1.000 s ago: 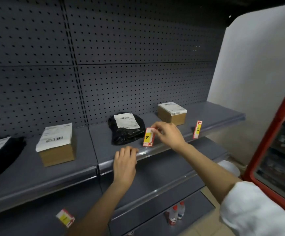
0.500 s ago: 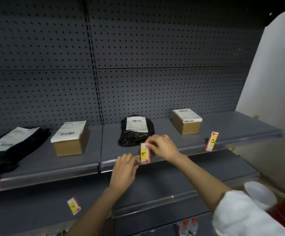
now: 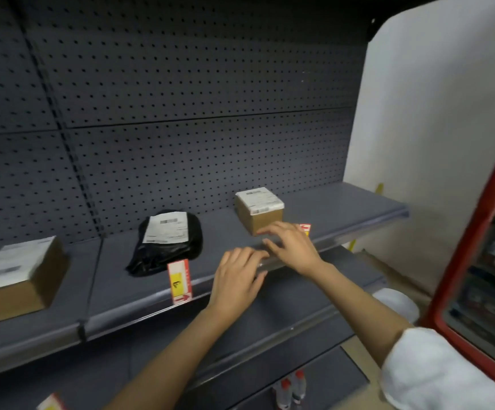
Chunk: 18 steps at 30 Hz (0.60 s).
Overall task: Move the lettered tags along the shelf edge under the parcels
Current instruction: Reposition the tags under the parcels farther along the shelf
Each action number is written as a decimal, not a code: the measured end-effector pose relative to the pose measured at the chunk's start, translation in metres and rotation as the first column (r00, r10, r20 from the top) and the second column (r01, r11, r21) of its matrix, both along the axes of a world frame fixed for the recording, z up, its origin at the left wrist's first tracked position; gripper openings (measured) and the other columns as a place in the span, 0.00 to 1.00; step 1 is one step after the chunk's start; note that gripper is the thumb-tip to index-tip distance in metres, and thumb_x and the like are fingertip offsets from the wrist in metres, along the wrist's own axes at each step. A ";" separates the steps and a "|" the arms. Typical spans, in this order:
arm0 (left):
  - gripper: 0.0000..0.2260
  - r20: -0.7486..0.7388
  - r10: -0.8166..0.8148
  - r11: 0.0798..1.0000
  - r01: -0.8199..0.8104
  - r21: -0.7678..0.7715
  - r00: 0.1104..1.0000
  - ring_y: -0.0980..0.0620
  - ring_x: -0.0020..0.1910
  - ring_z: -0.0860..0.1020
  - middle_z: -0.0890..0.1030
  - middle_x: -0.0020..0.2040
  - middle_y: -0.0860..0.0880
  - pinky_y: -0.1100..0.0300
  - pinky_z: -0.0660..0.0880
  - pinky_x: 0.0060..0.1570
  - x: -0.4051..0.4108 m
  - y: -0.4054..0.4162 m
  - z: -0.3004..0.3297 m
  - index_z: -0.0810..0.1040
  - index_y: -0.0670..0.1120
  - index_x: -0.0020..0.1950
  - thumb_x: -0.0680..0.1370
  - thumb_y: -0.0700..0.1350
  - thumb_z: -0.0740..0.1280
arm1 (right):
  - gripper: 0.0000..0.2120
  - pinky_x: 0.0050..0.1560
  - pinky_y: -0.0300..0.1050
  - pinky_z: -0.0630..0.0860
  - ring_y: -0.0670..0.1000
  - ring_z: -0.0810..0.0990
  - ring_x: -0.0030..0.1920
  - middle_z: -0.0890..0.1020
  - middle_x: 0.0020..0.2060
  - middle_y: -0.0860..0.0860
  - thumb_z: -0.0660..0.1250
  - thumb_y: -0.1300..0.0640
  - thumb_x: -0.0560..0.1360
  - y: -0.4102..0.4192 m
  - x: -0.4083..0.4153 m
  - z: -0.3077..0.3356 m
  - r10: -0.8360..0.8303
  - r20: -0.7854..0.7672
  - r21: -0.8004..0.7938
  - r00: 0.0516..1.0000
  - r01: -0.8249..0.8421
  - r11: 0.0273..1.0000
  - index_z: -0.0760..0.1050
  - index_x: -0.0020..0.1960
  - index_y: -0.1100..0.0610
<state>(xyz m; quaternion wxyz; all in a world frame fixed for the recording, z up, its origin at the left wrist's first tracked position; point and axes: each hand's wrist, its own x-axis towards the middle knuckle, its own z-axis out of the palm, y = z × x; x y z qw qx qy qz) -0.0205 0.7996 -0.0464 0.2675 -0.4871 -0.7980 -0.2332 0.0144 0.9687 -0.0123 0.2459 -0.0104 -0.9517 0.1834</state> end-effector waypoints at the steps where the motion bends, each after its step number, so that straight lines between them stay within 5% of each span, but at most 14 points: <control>1: 0.13 0.023 0.011 1.000 -0.011 -0.001 1.000 0.48 0.47 0.75 0.79 0.48 0.49 0.57 0.67 0.46 0.002 0.016 0.003 0.73 0.49 0.54 0.71 0.44 0.70 | 0.11 0.58 0.46 0.65 0.50 0.77 0.56 0.80 0.56 0.48 0.64 0.54 0.76 0.017 0.006 0.001 -0.033 0.006 -0.003 0.999 0.033 0.999 0.76 0.57 0.49; 10: 0.16 0.113 0.121 0.983 -0.135 0.123 0.986 0.48 0.45 0.75 0.78 0.44 0.50 0.56 0.70 0.44 -0.005 0.095 0.008 0.73 0.51 0.53 0.68 0.41 0.73 | 0.15 0.63 0.52 0.66 0.53 0.75 0.61 0.76 0.62 0.50 0.64 0.49 0.75 0.118 0.012 0.001 -0.186 0.176 0.089 0.967 0.173 0.981 0.72 0.61 0.49; 15: 0.15 0.095 0.201 0.958 -0.216 0.187 0.975 0.50 0.45 0.74 0.78 0.45 0.50 0.60 0.64 0.45 -0.012 0.082 0.010 0.73 0.51 0.53 0.70 0.41 0.71 | 0.06 0.56 0.50 0.73 0.51 0.81 0.46 0.84 0.44 0.49 0.67 0.48 0.74 0.114 -0.010 0.010 -0.077 0.136 0.035 0.988 0.073 0.997 0.77 0.46 0.50; 18: 0.13 0.065 0.300 0.928 -0.307 0.212 0.952 0.49 0.45 0.73 0.78 0.45 0.50 0.60 0.62 0.45 -0.015 0.041 0.009 0.73 0.51 0.52 0.70 0.42 0.70 | 0.06 0.48 0.48 0.74 0.51 0.81 0.42 0.84 0.41 0.49 0.68 0.49 0.73 0.075 -0.039 0.037 0.047 -0.035 -0.122 0.998 -0.051 0.991 0.77 0.44 0.51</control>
